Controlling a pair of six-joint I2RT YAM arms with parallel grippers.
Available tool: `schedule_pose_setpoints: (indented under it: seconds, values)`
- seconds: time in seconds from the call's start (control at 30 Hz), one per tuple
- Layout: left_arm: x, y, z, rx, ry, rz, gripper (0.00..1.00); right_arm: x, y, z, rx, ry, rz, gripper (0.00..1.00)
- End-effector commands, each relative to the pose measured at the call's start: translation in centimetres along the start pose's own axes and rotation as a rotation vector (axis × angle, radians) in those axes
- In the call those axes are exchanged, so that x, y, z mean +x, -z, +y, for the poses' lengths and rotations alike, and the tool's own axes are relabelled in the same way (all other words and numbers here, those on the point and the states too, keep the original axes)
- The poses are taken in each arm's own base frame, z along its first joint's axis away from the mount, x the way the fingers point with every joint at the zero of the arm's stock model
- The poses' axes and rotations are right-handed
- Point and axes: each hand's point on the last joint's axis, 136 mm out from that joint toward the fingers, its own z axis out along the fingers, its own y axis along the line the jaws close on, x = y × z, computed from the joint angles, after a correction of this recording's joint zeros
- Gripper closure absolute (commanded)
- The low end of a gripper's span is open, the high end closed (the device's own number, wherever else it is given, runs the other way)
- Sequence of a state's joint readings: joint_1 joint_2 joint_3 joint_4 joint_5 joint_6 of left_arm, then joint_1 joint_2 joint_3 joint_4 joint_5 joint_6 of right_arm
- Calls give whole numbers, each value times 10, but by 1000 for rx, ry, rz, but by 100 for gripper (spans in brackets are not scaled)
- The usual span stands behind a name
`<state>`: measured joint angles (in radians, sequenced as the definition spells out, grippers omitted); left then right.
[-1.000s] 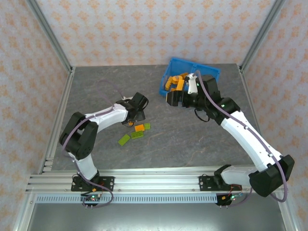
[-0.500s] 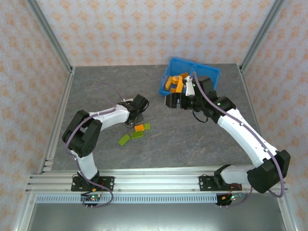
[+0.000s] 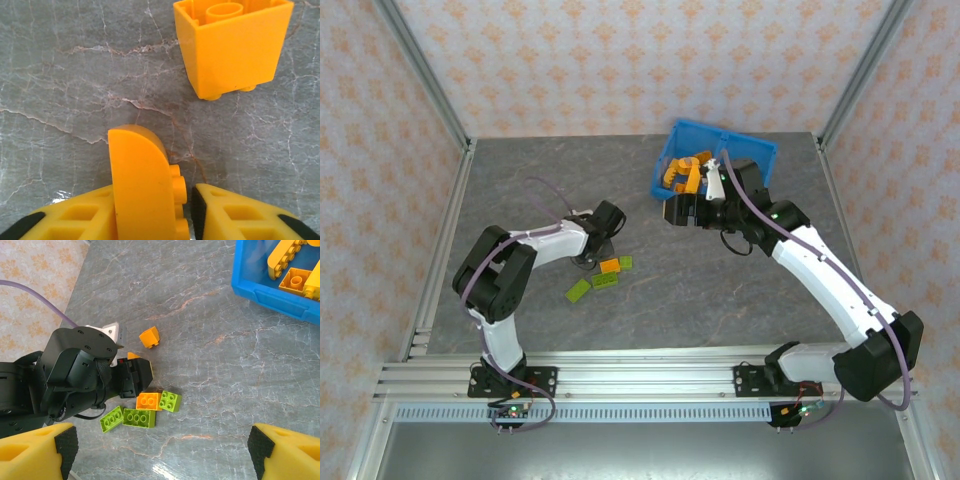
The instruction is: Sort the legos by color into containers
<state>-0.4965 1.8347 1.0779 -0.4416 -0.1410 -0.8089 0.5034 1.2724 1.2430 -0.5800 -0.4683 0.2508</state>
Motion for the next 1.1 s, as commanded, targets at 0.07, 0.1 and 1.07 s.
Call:
schedule_pose_setpoints:
  seconds: [0.07,0.1,1.07]
  values:
    - [11,-8,9,-24,-18,30,74,-6,9,5,3,-4,-22,11]
    - [9,-5,7,-11,-18,26,77,-5,10,5,3,-6,-21,11]
    - [-177,107,-298,498,-339,-492,74,6,60,-27,139,-71,-208,10]
